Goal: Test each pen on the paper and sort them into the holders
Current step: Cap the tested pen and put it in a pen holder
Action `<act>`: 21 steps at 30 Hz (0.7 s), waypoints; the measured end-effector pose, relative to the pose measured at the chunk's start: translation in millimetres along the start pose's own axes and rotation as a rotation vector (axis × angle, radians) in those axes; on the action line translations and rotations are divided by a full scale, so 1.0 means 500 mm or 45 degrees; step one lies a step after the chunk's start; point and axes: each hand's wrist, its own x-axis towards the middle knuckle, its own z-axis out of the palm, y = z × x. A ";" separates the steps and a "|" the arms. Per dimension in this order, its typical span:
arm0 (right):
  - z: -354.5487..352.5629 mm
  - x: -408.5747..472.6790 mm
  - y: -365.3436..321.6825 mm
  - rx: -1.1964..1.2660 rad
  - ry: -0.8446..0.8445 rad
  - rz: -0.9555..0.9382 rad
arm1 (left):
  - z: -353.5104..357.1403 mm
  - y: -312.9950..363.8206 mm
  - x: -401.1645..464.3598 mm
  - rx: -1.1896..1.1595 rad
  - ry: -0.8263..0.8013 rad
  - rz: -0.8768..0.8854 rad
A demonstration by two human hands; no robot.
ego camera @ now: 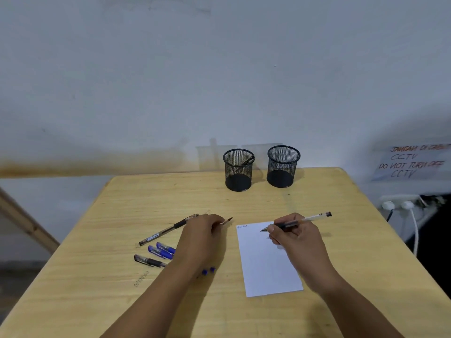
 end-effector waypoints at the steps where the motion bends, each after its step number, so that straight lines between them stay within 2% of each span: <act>1: 0.000 -0.002 -0.004 0.028 -0.012 -0.005 | -0.001 0.002 -0.010 -0.059 0.005 0.015; 10: 0.015 -0.006 -0.021 0.049 -0.118 -0.070 | -0.008 0.037 -0.084 -0.595 0.028 -0.005; 21: 0.017 -0.016 -0.012 -0.051 -0.131 -0.057 | -0.008 0.061 -0.103 -0.795 -0.054 -0.016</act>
